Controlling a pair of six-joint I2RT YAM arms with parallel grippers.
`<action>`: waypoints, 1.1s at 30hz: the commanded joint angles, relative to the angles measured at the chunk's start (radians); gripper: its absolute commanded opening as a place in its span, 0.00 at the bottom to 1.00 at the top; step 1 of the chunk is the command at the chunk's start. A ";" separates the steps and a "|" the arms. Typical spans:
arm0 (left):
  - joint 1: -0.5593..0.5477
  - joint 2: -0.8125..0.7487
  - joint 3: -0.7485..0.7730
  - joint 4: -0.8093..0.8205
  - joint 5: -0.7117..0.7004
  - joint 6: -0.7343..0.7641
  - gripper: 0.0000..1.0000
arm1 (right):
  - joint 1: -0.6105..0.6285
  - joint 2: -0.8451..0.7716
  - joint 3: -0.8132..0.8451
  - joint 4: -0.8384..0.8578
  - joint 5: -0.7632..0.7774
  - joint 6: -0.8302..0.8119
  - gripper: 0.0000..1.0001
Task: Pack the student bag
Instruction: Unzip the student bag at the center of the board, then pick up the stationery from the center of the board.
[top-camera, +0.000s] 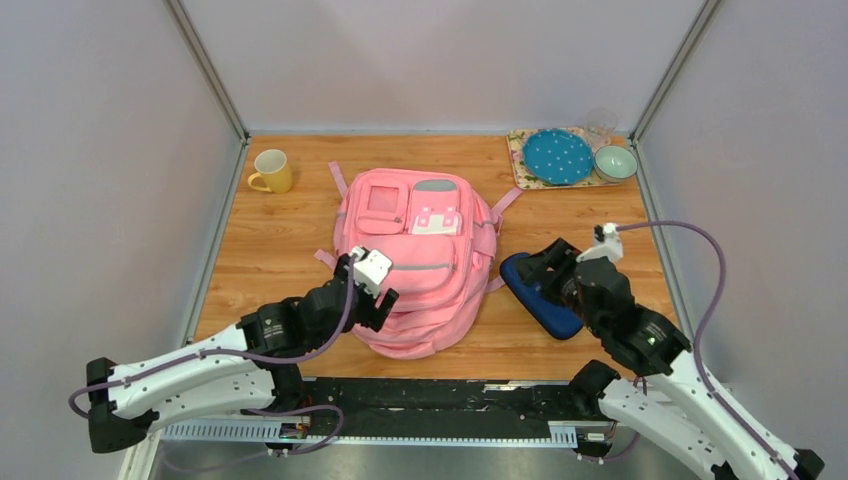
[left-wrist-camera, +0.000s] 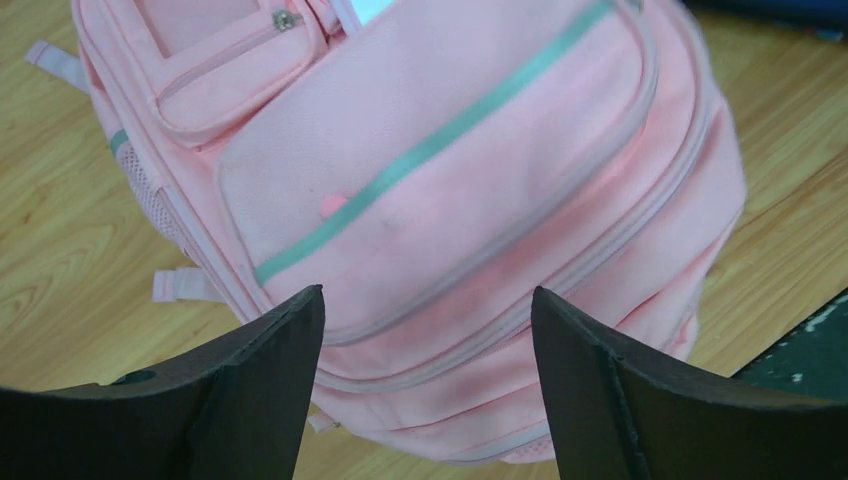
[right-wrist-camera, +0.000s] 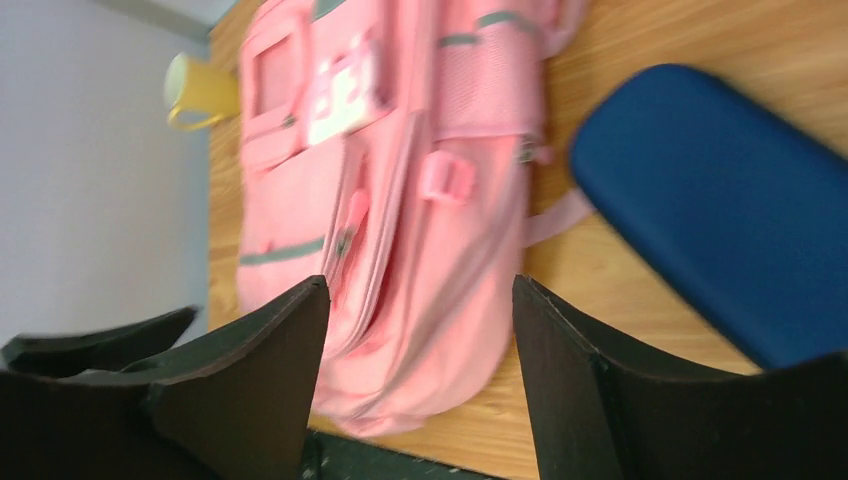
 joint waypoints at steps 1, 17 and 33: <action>0.007 -0.092 0.114 -0.034 0.036 -0.123 0.83 | -0.048 -0.093 -0.043 -0.272 0.257 0.042 0.73; 0.007 0.083 0.187 0.010 0.415 -0.223 0.83 | -0.807 0.070 -0.215 -0.128 -0.254 -0.206 0.87; 0.007 0.491 0.268 0.304 0.637 -0.341 0.84 | -0.855 -0.026 -0.422 -0.002 -0.665 -0.050 0.79</action>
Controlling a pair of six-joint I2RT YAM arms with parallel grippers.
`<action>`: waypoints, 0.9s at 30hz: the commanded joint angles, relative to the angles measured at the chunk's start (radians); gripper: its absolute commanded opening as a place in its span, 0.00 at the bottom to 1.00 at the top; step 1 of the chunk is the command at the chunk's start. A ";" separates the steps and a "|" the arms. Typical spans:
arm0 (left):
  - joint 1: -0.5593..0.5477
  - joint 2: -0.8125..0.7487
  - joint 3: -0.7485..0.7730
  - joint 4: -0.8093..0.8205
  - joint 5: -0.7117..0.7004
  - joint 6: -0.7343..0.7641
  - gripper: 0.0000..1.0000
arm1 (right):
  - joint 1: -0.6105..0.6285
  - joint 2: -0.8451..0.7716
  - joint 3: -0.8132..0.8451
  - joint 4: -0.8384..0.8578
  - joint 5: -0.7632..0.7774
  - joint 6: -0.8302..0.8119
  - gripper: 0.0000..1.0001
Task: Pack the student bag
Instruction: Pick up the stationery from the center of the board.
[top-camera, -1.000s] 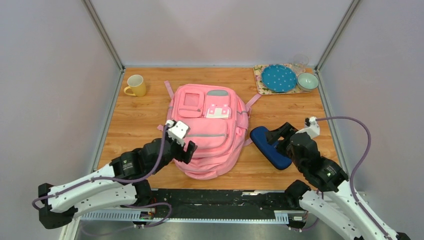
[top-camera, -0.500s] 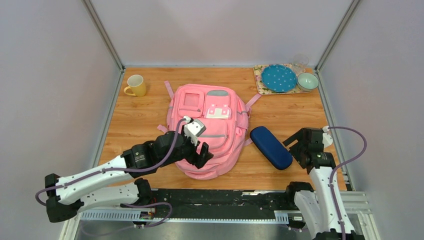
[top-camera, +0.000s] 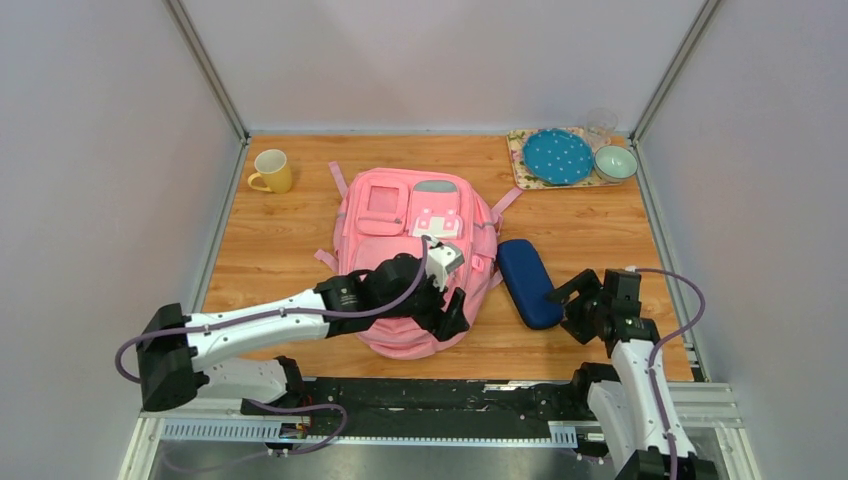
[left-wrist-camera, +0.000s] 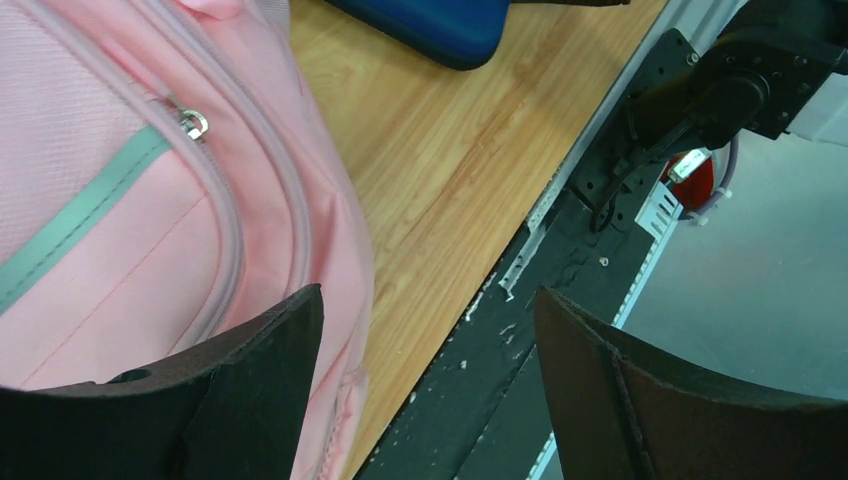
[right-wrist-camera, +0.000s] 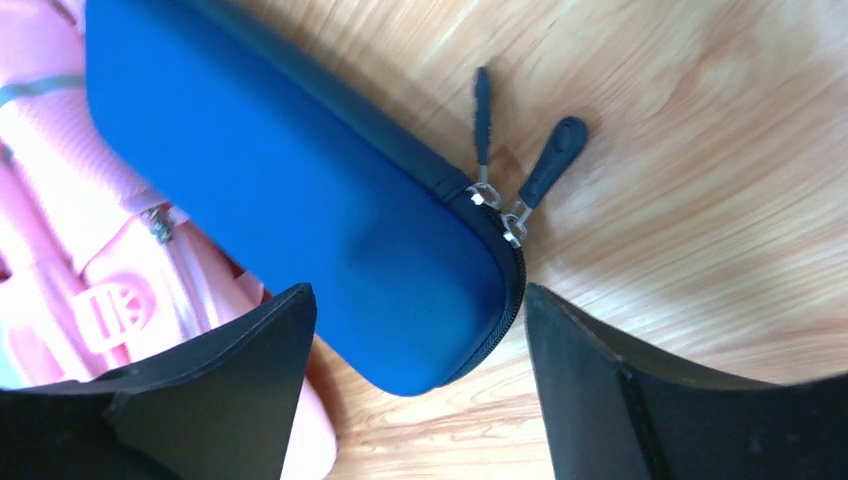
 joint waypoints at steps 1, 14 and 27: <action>0.002 0.093 0.067 0.116 0.090 -0.036 0.84 | 0.000 -0.171 -0.035 0.012 -0.191 0.077 0.77; -0.001 0.270 0.195 0.161 0.236 -0.072 0.84 | 0.000 -0.205 0.123 -0.057 0.012 0.014 0.82; -0.019 0.469 0.288 0.199 0.255 -0.091 0.83 | -0.002 0.111 0.103 0.218 -0.079 -0.116 0.81</action>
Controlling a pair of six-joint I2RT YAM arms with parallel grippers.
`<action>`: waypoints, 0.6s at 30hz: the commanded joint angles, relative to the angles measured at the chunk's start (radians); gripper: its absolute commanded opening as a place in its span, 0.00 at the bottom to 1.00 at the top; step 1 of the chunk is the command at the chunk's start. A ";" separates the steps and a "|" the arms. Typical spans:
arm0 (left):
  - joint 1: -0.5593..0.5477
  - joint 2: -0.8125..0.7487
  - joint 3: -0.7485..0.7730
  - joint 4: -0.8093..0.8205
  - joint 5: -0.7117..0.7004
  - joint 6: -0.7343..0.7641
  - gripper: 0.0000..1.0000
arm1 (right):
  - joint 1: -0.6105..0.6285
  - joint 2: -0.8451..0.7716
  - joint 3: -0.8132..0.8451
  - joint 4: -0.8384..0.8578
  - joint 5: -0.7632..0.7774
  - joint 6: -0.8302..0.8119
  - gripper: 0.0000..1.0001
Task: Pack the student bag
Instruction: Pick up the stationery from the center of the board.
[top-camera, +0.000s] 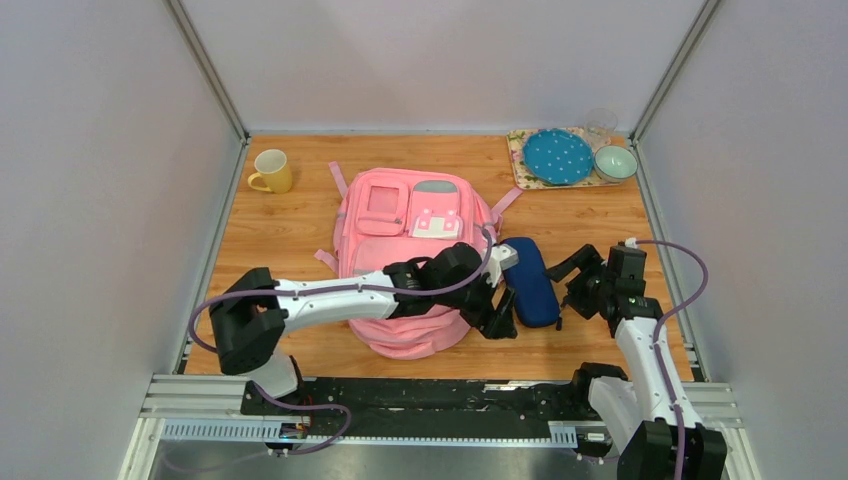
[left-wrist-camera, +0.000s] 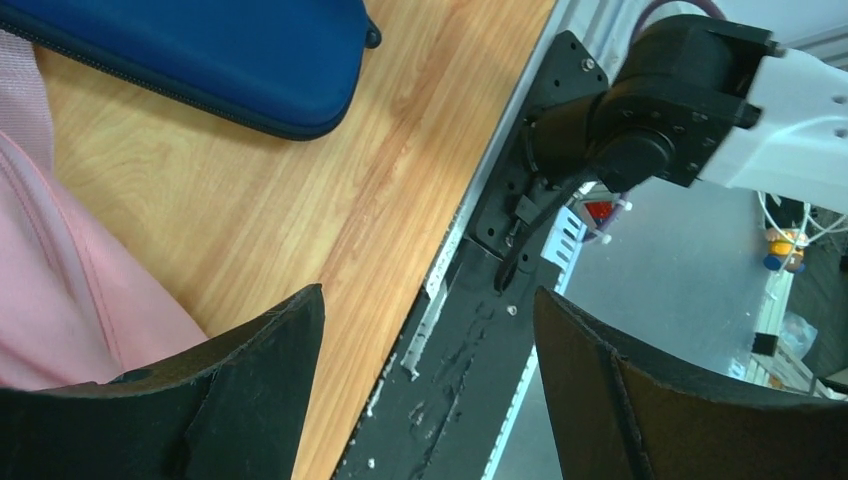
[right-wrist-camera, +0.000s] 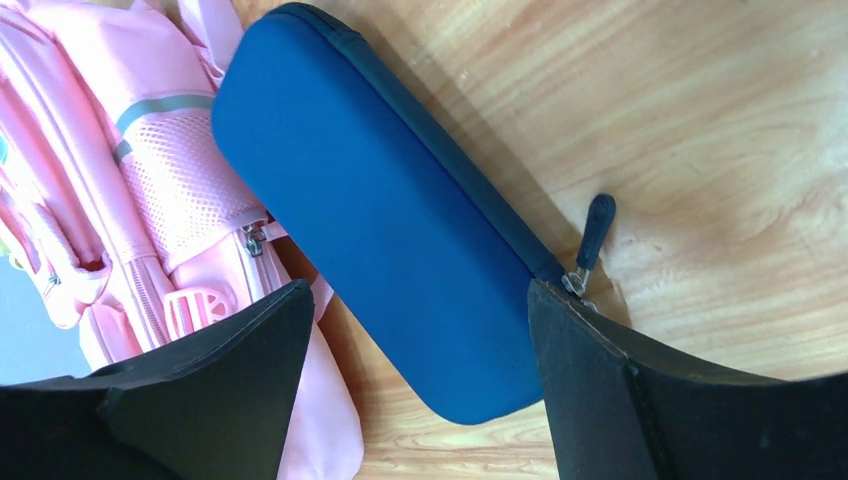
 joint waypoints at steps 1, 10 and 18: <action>-0.006 0.078 0.080 0.042 0.006 -0.007 0.83 | -0.002 -0.015 -0.010 0.111 0.007 -0.057 0.81; -0.006 0.245 0.190 0.075 -0.037 0.026 0.82 | -0.003 0.106 -0.062 0.207 0.007 -0.049 0.82; -0.004 0.362 0.187 0.107 -0.125 0.066 0.82 | -0.005 0.224 -0.105 0.305 -0.149 -0.071 0.81</action>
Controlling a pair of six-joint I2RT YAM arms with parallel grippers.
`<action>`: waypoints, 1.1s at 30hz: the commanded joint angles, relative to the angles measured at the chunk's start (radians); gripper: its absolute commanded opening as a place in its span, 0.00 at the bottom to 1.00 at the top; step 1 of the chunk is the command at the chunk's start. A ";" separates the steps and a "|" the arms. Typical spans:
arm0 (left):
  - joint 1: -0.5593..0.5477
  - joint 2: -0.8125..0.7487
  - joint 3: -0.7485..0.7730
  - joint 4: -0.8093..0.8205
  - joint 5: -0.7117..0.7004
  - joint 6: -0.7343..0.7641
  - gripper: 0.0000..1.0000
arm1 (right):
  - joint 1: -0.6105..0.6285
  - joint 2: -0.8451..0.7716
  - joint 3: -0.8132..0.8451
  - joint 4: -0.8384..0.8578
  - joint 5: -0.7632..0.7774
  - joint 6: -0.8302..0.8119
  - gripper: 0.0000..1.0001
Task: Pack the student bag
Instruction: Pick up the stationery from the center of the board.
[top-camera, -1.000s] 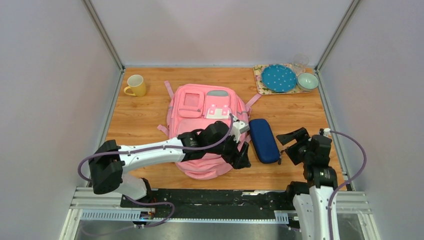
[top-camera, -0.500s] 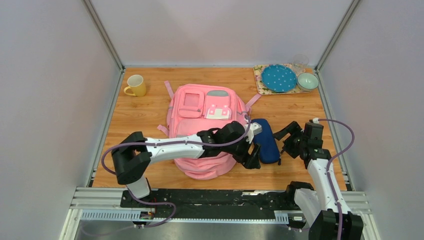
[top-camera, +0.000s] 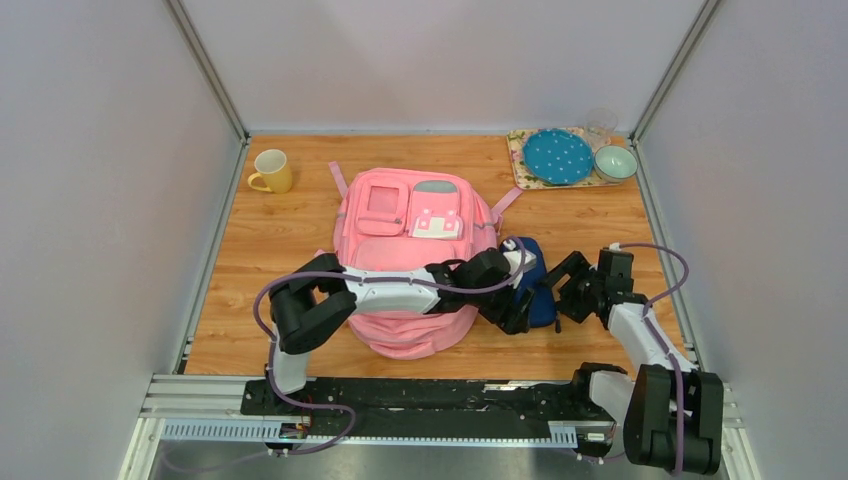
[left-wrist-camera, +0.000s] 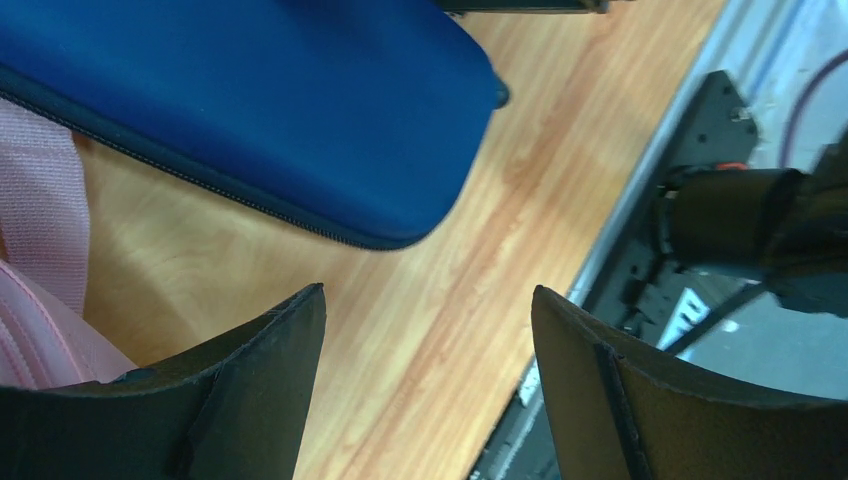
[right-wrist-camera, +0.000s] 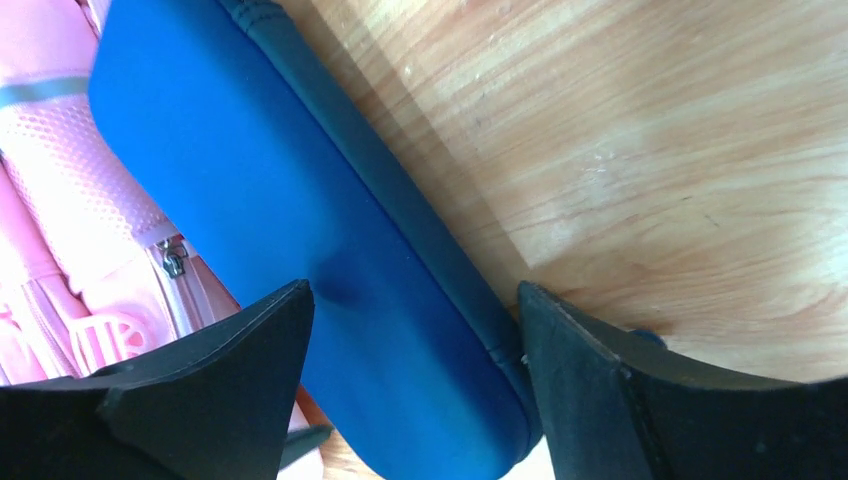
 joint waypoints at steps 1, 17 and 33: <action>-0.004 0.052 0.008 0.073 -0.046 0.061 0.82 | -0.004 0.020 -0.036 0.106 -0.120 -0.018 0.81; -0.004 0.099 -0.071 0.223 0.134 0.049 0.82 | -0.003 -0.173 -0.099 0.163 -0.311 0.053 0.79; -0.004 0.110 -0.060 0.224 0.187 0.064 0.79 | -0.001 -0.014 -0.005 0.028 -0.349 -0.174 0.65</action>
